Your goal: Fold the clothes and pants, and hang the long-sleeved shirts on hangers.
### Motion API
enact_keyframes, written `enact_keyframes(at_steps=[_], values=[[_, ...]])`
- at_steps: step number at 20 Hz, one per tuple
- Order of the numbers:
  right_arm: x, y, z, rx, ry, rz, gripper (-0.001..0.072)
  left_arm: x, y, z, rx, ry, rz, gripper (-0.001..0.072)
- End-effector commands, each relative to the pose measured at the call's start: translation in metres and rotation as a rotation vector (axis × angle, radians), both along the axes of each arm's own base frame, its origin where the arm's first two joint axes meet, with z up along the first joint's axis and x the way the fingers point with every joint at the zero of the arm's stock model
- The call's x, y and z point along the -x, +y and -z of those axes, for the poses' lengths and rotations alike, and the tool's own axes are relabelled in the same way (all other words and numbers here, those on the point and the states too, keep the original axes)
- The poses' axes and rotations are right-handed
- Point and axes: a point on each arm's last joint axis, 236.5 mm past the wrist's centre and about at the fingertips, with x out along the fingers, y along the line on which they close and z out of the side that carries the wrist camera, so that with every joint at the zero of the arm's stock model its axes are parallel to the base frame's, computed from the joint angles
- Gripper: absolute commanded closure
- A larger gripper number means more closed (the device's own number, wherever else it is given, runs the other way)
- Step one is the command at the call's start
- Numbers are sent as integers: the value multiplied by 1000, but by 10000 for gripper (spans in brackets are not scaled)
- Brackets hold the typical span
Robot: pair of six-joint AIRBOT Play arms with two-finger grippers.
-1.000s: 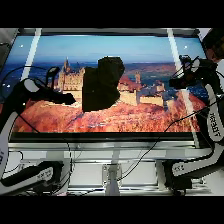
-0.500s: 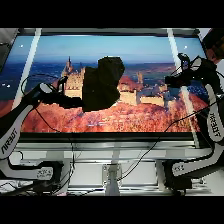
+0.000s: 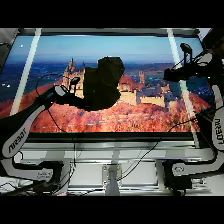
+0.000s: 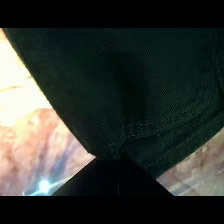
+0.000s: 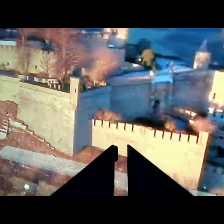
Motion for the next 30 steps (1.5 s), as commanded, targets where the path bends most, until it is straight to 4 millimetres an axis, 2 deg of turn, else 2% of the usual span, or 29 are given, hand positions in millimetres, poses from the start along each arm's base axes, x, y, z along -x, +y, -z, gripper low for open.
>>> enact_keyframes(at_steps=[1, 3, 5, 7, 8, 9, 11, 14, 18, 19, 20, 21, 23, 25, 26, 28, 30], values=[[1, 7, -43, 4, -109, -48, 608, -17, -23, -32, 47, -76, 13, 648], [7, 8, -71, 21, -172, -60, 608, -27, -30, -81, 79, -157, 43, 649], [15, 10, -101, 32, -236, -60, 608, -29, -33, -139, 118, -262, 23, 649], [25, 11, -131, 44, -303, -60, 608, -18, -33, -187, 159, -327, -25, 649], [31, 12, -146, 50, -335, -60, 608, -6, -38, -205, 192, -335, -47, 649], [38, 13, -161, 56, -371, -60, 608, 9, -45, -215, 218, -327, -49, 649], [52, 15, -189, 68, -434, -60, 608, 50, -68, -211, 263, -244, -47, 649], [70, 17, -220, 84, -508, -59, 608, 114, -118, -173, 309, -103, -28, 648], [81, 18, -235, 94, -547, -56, 608, 165, -191, -144, 412, -132, -1, 631], [81, 18, -236, 95, -548, -56, 608, 178, -205, -140, 418, -140, 33, 483], [81, 17, -236, 96, -548, -56, 608, 186, -214, -137, 419, -144, 55, 192], [81, 15, -235, 106, -547, -53, 608, 189, -217, -134, 416, -143, 65, 47], [80, 3, -231, 163, -537, -41, 606, 178, -209, -136, 405, -171, 59, 48], [81, -16, -226, 252, -519, -20, 604, 150, -186, -144, 388, -206, 5, 49], [81, -24, -224, 287, -512, -12, 603, 135, -167, -145, 362, -212, -24, 49], [79, -29, -218, 307, -496, -9, 602, 108, -114, -140, 274, -196, -96, 49], [74, -26, -197, 282, -452, -17, 601, 90, -53, -128, 166, -150, -182, 51]])
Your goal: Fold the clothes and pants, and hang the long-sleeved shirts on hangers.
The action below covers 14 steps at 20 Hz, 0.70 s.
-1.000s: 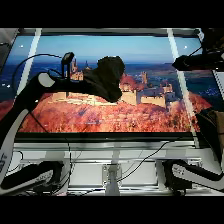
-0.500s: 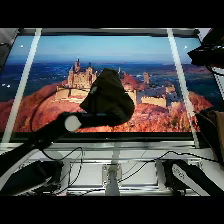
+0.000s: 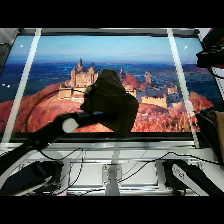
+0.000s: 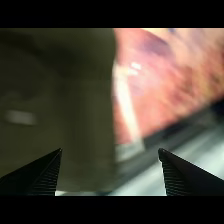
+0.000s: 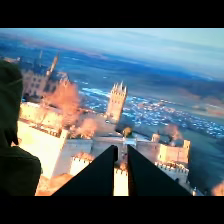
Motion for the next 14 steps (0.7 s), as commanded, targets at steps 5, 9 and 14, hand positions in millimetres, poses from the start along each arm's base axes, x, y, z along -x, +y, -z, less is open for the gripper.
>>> enact_keyframes(at_steps=[5, 9, 14], values=[[1, 4, 133, -65, 313, -5, 689, -42, 167, 41, -317, 74, -193, 290], [7, 20, 179, -153, 416, -19, 531, -31, 180, 86, -356, 182, -187, 89], [-5, 18, 177, -159, 373, -5, 531, -53, 155, 119, -213, 254, -244, 89]])
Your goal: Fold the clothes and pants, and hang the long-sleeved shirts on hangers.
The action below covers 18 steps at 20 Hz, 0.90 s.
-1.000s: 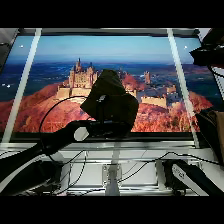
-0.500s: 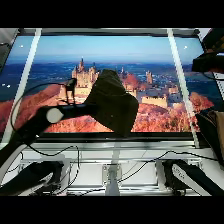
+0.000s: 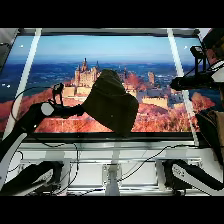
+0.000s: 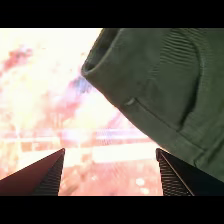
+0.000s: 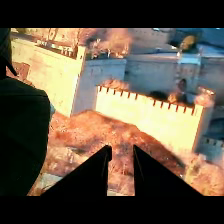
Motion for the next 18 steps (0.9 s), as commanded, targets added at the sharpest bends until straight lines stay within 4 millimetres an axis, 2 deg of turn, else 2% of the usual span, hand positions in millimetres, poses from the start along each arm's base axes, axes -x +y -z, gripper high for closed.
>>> enact_keyframes(at_steps=[1, 5, 9, 11, 13, 16, 18], values=[[-7, 0, 3, -10, -21, 12, 531, -16, -19, 21, 123, 22, -66, 89], [-12, -2, 0, 2, -49, 6, 531, -34, -36, 36, 233, 21, -136, 99], [-12, -1, 1, -1, -48, 7, 532, -56, -31, 39, 250, -31, -219, 100], [-12, 3, 1, -24, -45, 6, 532, -60, -28, 46, 232, -37, -233, 101], [-11, 14, 2, -78, -42, 7, 532, -59, -31, 50, 225, -34, -228, 198], [-7, 22, 14, -127, -20, 18, 531, -65, -39, 48, 230, -61, -252, 231], [-1, 24, 28, -140, 9, 25, 532, -73, -41, 44, 232, -100, -293, 357]])
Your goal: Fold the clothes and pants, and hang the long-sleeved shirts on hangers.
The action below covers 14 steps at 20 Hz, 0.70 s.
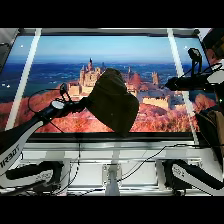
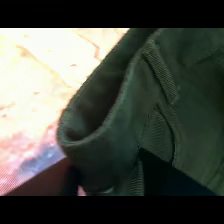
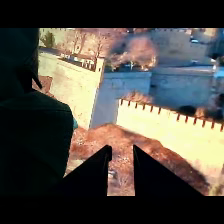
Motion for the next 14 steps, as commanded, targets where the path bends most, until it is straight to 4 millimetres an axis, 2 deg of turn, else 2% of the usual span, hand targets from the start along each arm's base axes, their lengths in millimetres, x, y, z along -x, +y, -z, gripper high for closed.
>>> enact_keyframes(at_steps=[1, 3, 5, 8, 10, 12, 14], values=[[9, 8, 19, -45, 43, 9, 532, -14, -4, -5, 5, -50, -80, 427], [17, 9, 33, -51, 78, 10, 532, -19, -9, -11, -2, -79, -88, 477], [22, 9, 44, -54, 100, 15, 532, -25, -15, -18, 2, -102, -79, 651], [29, 10, 57, -60, 123, 24, 531, -41, -21, -42, 20, -159, -73, 647], [31, 13, 62, -78, 132, 32, 523, -50, -29, -78, -3, -268, 25, 647], [31, 17, 63, -103, 134, 38, 522, -43, -38, -122, -11, -367, 156, 648], [30, 30, 64, -171, 144, 27, 521, -36, -35, -166, 13, -445, 177, 648]])
